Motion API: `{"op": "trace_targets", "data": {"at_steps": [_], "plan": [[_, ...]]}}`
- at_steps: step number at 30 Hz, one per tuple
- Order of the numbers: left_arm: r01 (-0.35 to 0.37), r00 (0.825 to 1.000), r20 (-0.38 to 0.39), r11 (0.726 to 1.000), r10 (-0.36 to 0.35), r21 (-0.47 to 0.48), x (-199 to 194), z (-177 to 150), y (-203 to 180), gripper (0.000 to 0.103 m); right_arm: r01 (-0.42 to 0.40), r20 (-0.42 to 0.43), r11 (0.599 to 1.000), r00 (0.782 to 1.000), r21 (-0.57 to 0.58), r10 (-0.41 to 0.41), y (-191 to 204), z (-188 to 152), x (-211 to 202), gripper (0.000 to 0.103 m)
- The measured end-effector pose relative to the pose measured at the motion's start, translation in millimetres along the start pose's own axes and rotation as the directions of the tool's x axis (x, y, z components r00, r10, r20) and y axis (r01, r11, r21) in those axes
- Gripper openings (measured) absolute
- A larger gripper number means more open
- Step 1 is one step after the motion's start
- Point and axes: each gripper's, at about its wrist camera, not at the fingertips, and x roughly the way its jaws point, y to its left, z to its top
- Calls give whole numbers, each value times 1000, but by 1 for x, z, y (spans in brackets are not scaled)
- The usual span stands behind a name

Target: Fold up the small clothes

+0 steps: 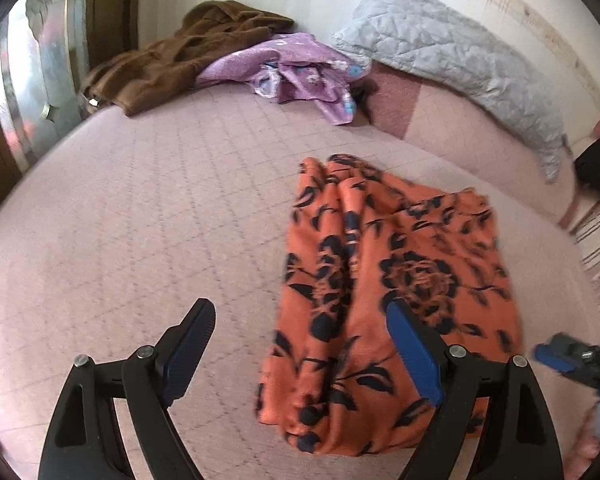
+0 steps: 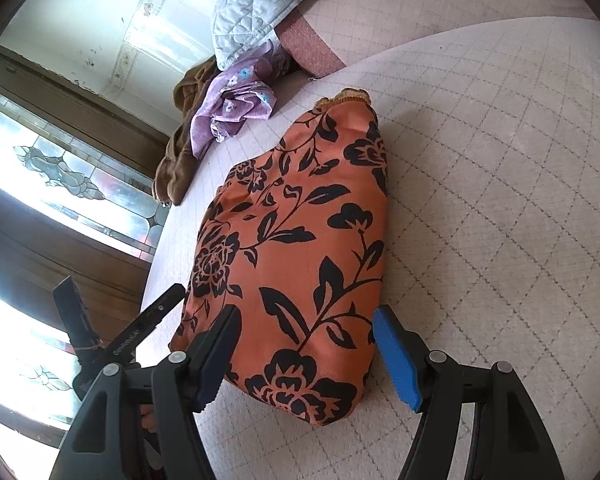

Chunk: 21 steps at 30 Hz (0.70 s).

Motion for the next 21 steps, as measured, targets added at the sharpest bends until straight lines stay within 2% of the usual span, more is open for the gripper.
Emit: {"op": "trace_targets", "data": {"at_steps": [2,4,6,8,11,13,16,18,20,21], "plan": [[103,995,-10,994,-104,-46,-2,3,5,88,-4,0,1000,1000,4,4,-2,0,0,71],[191,981,-23,977,-194,-95,-2,6,12,88,-10,1,1000,1000,12,10,-5,0,1,71],[286,951,-72,944,-300,-163,7,8,21,88,-14,1,1000,1000,15,14,-7,0,1,71],[356,911,-124,902,-393,-243,19,10,31,88,-23,-1,1000,1000,22,23,-10,-1,3,71],[361,901,-120,873,-418,-328,29,11,46,88,-35,-6,999,999,37,36,-13,-1,7,71],[375,882,-141,851,-450,-368,39,10,51,88,-40,-4,998,999,40,41,-14,-1,10,71],[330,890,-153,839,-429,-433,56,9,61,88,-51,0,997,999,50,51,-15,0,13,71],[333,879,-161,820,-448,-466,64,7,63,88,-57,6,997,998,53,56,-15,1,14,71],[339,878,-156,818,-453,-464,64,9,61,88,-66,11,996,998,57,66,-17,3,15,71],[354,869,-159,813,-469,-462,65,9,61,88,-74,12,995,997,61,73,-18,5,15,71]]}}
